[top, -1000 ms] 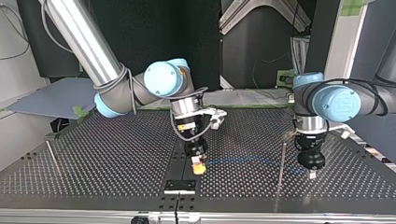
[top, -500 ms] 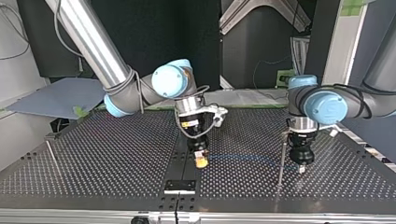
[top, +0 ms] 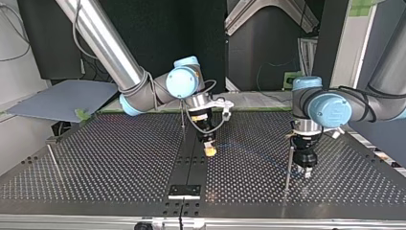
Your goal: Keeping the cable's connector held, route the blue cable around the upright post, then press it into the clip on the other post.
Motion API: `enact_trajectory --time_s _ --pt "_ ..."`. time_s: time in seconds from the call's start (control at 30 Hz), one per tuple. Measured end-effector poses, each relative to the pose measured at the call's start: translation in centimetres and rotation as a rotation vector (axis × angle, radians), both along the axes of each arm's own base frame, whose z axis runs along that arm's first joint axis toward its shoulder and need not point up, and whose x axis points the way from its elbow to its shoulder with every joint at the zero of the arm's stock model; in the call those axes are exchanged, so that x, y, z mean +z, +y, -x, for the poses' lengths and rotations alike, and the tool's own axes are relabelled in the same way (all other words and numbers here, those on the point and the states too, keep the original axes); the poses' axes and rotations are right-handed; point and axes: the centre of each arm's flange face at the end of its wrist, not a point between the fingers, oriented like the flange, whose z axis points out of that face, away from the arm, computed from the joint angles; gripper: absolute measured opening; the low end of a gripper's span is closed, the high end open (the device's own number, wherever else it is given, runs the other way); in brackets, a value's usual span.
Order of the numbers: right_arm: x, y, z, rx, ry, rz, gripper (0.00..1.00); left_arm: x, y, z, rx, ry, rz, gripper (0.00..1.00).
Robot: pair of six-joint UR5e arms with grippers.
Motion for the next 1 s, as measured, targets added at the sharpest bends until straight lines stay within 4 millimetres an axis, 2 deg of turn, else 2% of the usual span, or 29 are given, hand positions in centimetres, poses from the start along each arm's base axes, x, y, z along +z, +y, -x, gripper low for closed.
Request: enact_trajectory --time_s 0.07,0.13,0.17,0.23,0.27,0.33,0.6,0.73,0.9,1.0 --pt "-0.6 0.1 0.2 -0.001 0.009 -0.008 0.00 -0.1 0.0 0.1 0.006 0.008 0.007 0.62" --pt "-1.3 0.1 0.5 -0.006 0.019 -0.018 0.00 -0.2 0.0 0.2 0.010 0.017 0.010 0.76" --pt "-1.7 0.1 0.6 -0.008 0.023 -0.022 0.00 -0.2 0.0 0.3 0.011 0.022 0.010 0.76" --pt "-2.5 0.1 0.9 -0.013 0.034 -0.033 0.00 -0.3 0.0 0.3 0.014 0.029 0.011 0.91" --pt "-2.9 0.1 1.0 -0.015 0.040 -0.038 0.00 -0.5 -0.1 0.3 0.015 0.035 0.011 0.91" --pt "-3.8 0.1 1.4 -0.020 0.052 -0.049 0.00 -0.9 -0.1 0.3 0.014 0.049 0.010 0.99" --pt "-7.4 0.3 2.5 -0.030 0.102 -0.090 0.00 -3.2 -1.1 -0.1 -0.017 0.108 -0.011 0.99" --pt "-8.8 0.4 2.6 -0.031 0.119 -0.102 0.00 -3.7 -1.3 -0.2 -0.027 0.120 -0.013 0.99" --pt "-9.5 0.4 2.6 -0.031 0.127 -0.110 0.00 -4.4 -1.6 -0.3 -0.038 0.132 -0.014 0.99" --pt "-11.1 0.4 2.8 -0.040 0.137 -0.124 0.00 -4.6 -1.9 -0.4 -0.054 0.134 -0.013 0.99"
